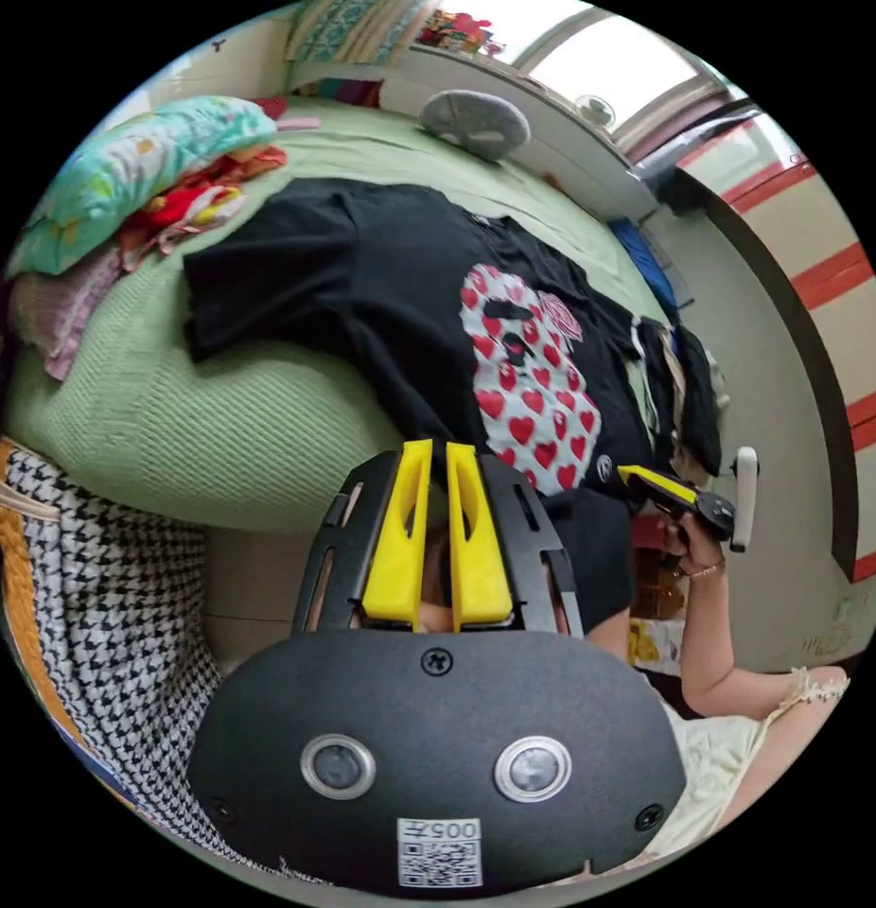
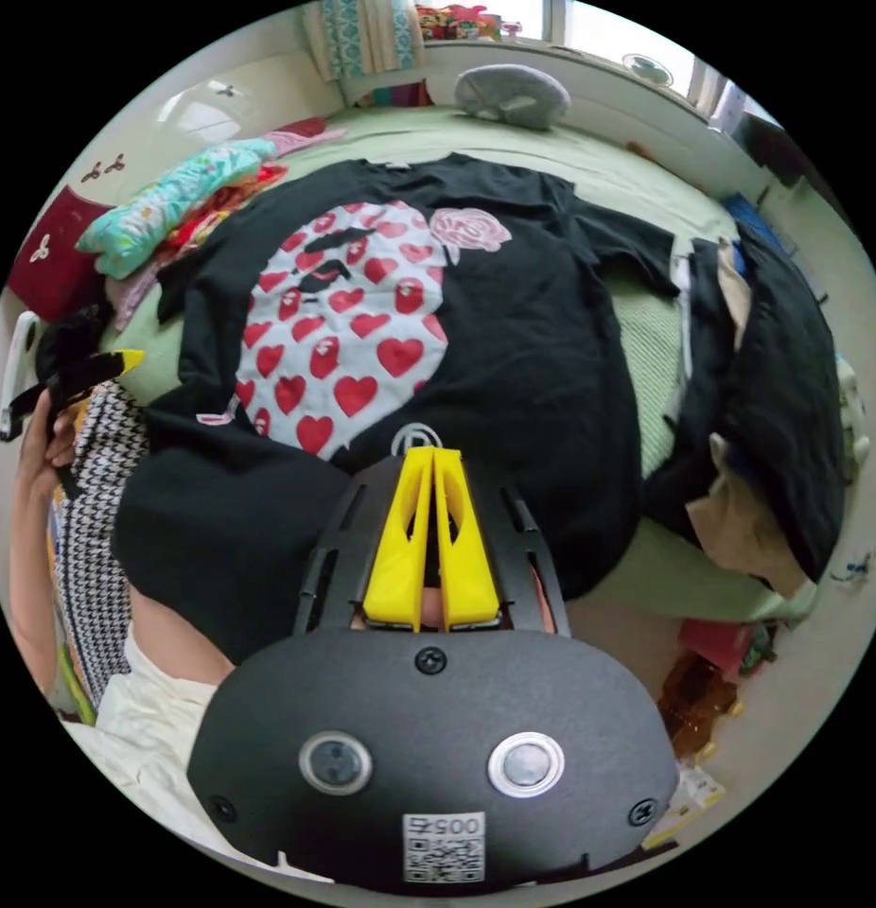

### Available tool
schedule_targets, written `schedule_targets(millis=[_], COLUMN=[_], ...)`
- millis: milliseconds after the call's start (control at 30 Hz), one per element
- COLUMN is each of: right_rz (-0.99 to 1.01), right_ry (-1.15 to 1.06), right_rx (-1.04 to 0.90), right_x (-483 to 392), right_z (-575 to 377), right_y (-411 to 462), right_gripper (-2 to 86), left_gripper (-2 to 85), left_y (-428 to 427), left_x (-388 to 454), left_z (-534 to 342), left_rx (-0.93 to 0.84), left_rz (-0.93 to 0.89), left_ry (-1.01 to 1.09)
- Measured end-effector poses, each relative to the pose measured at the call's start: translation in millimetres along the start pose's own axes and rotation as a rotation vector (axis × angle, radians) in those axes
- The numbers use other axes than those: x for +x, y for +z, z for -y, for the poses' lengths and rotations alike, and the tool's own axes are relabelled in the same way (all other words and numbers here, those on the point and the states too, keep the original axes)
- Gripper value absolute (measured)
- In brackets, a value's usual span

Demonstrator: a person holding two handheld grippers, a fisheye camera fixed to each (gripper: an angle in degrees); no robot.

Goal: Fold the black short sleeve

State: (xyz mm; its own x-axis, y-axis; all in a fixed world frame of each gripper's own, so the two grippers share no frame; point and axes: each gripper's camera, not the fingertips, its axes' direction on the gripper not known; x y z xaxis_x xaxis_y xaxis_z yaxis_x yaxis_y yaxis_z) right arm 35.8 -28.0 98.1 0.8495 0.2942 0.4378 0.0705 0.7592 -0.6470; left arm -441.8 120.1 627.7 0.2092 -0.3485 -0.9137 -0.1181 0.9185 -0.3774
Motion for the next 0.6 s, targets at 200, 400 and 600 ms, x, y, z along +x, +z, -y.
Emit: schedule_targets(millis=[200,400,600], right_rz=[0.034,0.120,0.032], right_ry=[0.072,0.033,0.021], right_rx=[-0.043,-0.112,-0.191], right_x=[18,8,-8], right_z=[-38,-52,-74], right_y=[-4,-5,-12], right_gripper=[-1.1,-1.0,-1.0], left_gripper=[3.8,0.6,-0.4], left_y=[36,37,33], left_x=[41,82,110], left_z=[-49,-90,-114], left_rx=[-0.109,-0.084,-0.167], left_rz=[0.029,0.120,0.132], left_ry=[0.024,0.018,0.033])
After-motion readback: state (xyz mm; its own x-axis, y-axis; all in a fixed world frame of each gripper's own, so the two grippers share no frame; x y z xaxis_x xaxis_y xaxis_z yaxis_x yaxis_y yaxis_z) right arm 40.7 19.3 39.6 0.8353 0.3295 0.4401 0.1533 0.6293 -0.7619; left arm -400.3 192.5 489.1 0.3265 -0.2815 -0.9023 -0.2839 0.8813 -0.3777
